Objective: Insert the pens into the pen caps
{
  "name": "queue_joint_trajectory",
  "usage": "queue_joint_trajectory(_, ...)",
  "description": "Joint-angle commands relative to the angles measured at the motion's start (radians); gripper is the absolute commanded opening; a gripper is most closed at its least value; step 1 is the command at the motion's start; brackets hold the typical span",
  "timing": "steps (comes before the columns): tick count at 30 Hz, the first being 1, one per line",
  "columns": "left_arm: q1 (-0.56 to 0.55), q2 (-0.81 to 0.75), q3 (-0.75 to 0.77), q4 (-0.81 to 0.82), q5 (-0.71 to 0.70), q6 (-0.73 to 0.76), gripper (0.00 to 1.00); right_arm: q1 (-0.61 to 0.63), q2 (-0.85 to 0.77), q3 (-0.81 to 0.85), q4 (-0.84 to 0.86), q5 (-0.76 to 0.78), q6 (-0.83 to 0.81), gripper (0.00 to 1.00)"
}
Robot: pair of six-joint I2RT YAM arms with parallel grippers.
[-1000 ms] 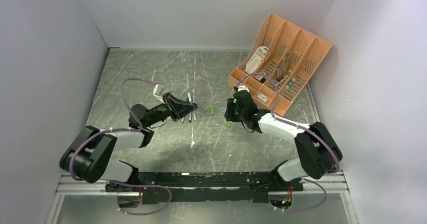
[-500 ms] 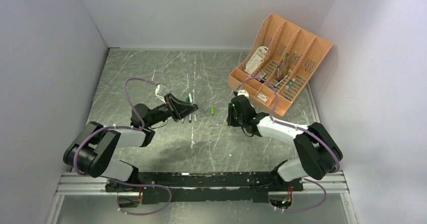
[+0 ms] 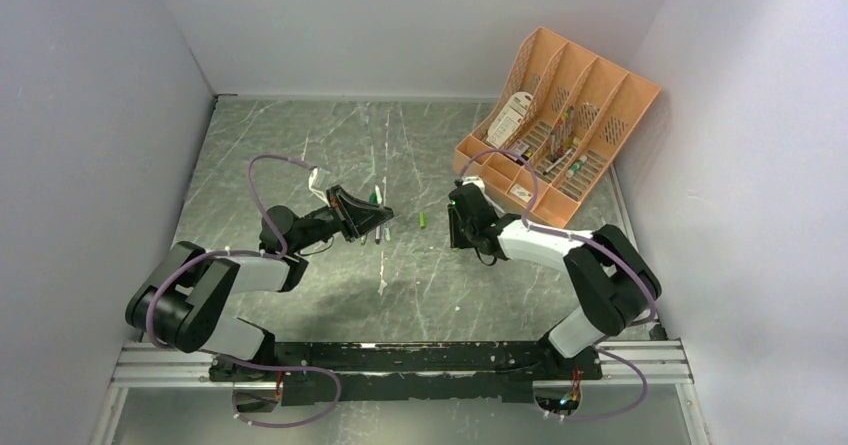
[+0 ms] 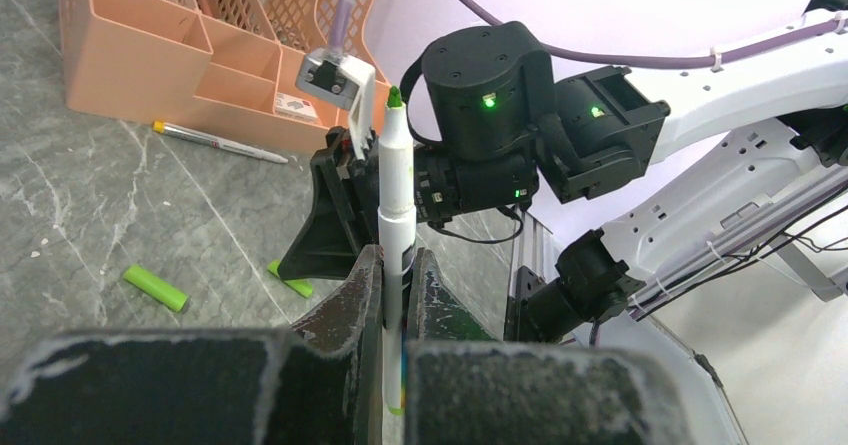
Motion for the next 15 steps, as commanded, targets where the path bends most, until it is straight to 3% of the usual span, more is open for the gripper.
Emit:
queue_joint_trajectory(1, -0.005, 0.003, 0.003, 0.021, 0.006, 0.018, 0.07, 0.006, 0.045, 0.053, -0.027, -0.004, -0.046, 0.30)
queue_joint_trajectory(12, -0.011, -0.042, -0.001, -0.040, -0.012, 0.052, 0.07, 0.053, 0.080, 0.093, -0.087, -0.006, -0.045, 0.23)
queue_joint_trajectory(15, -0.017, -0.055, -0.002, -0.060, -0.018, 0.067, 0.07, 0.057, 0.068, 0.079, -0.098, 0.001, -0.036, 0.26)
